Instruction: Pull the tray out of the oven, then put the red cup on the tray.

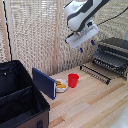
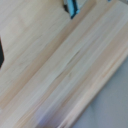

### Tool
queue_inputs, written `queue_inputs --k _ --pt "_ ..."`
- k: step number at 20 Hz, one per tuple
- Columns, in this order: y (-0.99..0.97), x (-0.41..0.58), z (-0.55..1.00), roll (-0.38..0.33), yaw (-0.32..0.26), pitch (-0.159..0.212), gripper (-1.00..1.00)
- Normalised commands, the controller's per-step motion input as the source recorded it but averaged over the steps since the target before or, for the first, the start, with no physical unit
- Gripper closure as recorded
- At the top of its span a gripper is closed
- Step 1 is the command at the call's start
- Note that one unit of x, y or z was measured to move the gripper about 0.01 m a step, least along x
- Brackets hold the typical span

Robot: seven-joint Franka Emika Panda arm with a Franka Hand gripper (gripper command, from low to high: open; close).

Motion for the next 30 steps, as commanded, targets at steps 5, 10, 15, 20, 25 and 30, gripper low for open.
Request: queue_inputs --k 5,10,15,20,25,30 --pt "0.09 -0.331 0.0 0.342 -0.081 -0.202 -1.0" --pt "-0.03 -0.459 -0.13 0.259 -0.049 -0.06 -1.0" --pt "-0.02 -0.376 -0.35 0.179 -0.021 -0.013 -1.0" --pt "-0.17 -0.055 -0.44 0.08 0.029 -0.094 -1.0" --pt "-0.24 0.0 -0.45 0.128 0.06 -0.15 -1.0" --pt "-0.05 -0.002 -0.51 0.174 0.029 -0.143 -1.0"
